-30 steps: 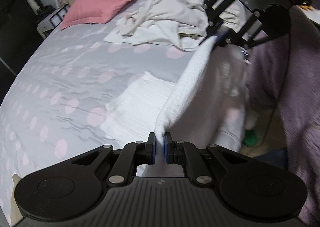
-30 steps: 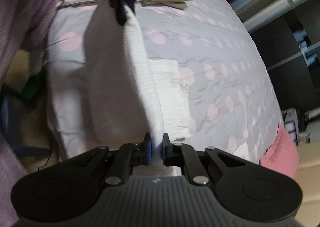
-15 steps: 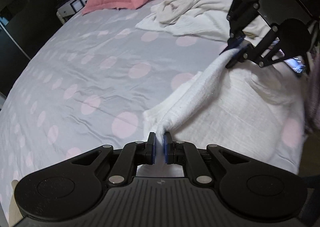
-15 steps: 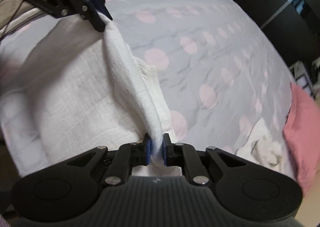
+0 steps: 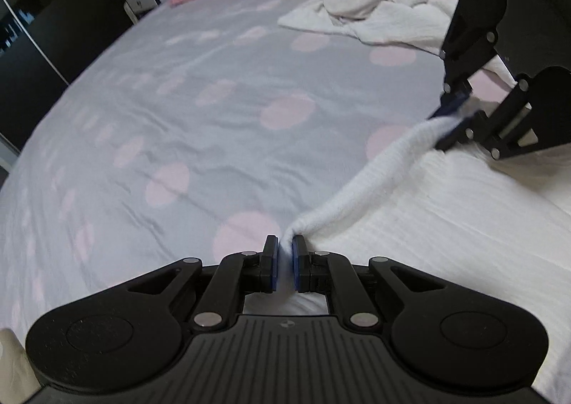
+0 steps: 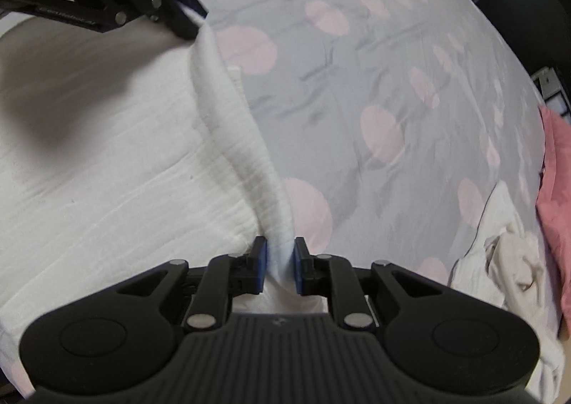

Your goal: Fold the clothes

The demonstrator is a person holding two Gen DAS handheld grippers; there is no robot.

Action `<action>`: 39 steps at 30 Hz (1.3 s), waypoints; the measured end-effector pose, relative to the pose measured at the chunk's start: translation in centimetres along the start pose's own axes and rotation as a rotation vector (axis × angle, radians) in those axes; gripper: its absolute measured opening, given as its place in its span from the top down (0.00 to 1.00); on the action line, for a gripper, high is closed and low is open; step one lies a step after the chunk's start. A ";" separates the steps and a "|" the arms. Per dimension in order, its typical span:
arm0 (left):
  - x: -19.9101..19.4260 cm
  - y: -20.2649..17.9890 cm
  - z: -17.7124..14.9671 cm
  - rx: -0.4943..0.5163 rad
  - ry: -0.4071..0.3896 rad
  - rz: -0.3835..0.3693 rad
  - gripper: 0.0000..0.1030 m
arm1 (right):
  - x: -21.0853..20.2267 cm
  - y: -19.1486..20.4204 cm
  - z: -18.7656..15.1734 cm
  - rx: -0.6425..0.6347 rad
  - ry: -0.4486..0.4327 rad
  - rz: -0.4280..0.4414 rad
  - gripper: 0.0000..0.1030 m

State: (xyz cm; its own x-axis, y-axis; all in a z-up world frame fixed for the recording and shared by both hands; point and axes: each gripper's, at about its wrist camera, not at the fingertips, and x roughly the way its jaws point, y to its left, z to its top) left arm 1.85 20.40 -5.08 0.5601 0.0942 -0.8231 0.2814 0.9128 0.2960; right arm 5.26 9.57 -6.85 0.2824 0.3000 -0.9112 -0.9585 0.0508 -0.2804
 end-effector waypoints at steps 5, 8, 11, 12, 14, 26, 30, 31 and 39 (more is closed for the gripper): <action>2.7 -1.0 -0.4 0.038 0.051 0.003 0.94 | 0.9 -0.5 -0.6 0.048 -0.005 0.005 0.80; 2.6 -0.9 -0.5 0.023 0.045 0.020 0.89 | 0.8 -0.4 -0.7 0.058 -0.008 -0.029 0.68; 1.2 -0.3 -0.6 -0.037 0.016 0.024 0.82 | -0.1 -1.2 -1.3 0.117 -0.008 -0.039 0.59; 0.5 0.0 -0.6 -0.056 0.005 0.027 0.79 | -0.5 -1.7 -1.6 0.152 -0.012 -0.036 0.54; -0.8 0.4 -0.6 -0.088 -0.020 0.038 0.76 | -1.4 -2.7 -2.3 0.237 -0.021 -0.025 0.52; -9.3 -1.8 -2.8 -0.226 -0.097 0.017 0.58 | -7.0 -1.6 -7.4 0.501 -0.152 0.059 0.51; -11.0 -3.7 -5.2 -0.211 -0.060 0.008 0.55 | -7.9 1.0 -9.2 0.488 -0.159 0.086 0.50; -11.3 -4.0 -5.9 -0.217 -0.053 0.003 0.53 | -8.3 1.6 -9.7 0.488 -0.166 0.092 0.50; -12.4 -6.9 -11.2 -0.298 0.018 -0.045 0.52 | -9.9 6.2 -13.4 0.526 -0.199 0.171 0.54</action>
State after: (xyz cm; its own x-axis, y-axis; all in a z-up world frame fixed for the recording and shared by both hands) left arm -15.81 17.36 -2.37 0.5379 0.0554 -0.8412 0.0633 0.9924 0.1058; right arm -2.97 -5.86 -3.63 0.1582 0.5157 -0.8420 -0.8940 0.4369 0.0996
